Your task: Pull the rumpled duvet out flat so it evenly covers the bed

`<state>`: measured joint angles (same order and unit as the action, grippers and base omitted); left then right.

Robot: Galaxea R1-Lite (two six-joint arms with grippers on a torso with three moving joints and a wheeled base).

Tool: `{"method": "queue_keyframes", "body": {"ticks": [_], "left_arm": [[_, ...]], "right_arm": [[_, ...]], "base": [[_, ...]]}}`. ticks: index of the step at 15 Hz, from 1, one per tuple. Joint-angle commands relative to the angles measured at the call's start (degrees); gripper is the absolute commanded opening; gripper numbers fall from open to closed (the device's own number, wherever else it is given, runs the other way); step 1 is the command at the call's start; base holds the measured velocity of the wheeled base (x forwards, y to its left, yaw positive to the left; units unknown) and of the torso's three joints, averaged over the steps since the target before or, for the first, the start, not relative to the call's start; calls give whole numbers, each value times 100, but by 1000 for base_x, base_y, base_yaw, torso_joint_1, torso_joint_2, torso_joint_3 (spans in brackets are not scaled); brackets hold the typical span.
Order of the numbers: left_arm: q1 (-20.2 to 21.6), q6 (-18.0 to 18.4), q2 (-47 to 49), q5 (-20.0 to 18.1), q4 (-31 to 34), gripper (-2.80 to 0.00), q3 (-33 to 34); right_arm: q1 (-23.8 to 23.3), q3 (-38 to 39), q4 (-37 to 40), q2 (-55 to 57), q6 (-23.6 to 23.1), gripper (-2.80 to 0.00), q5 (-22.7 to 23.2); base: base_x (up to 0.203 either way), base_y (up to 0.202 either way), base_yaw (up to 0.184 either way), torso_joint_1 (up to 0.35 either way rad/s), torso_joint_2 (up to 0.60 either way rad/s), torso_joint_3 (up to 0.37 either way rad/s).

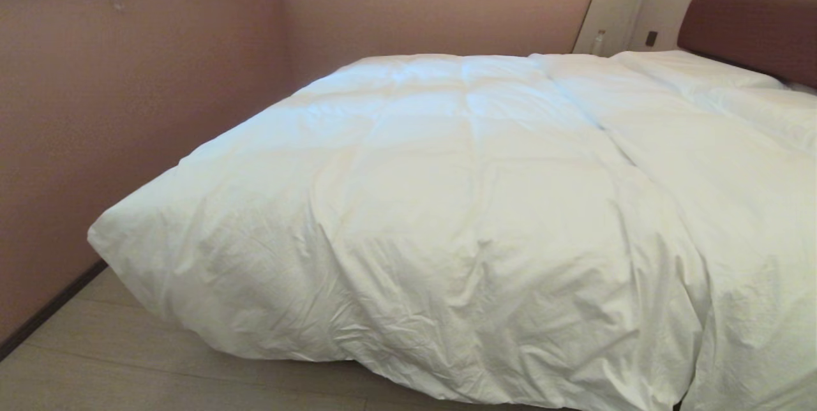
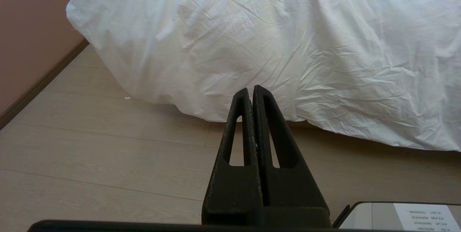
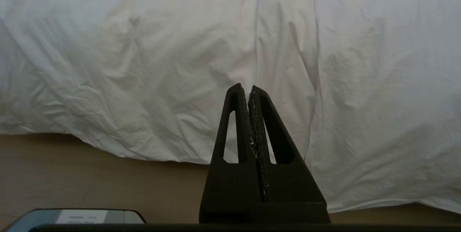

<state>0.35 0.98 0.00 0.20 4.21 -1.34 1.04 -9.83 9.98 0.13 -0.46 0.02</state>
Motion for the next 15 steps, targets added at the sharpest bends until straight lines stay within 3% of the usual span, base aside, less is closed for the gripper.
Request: {"method": "queue_keyframes", "body": {"ticks": [1, 15], "left_arm": [[0, -1, 0, 5, 1, -280, -3], [0, -1, 0, 6, 1, -280, -1]], "right_arm": [[2, 380, -519, -5, -118, -280, -32], [2, 869, -699, -13, -165, -280, 6]], "base": [[0, 0, 0, 0, 0, 0], [0, 0, 0, 0, 0, 0]]}}
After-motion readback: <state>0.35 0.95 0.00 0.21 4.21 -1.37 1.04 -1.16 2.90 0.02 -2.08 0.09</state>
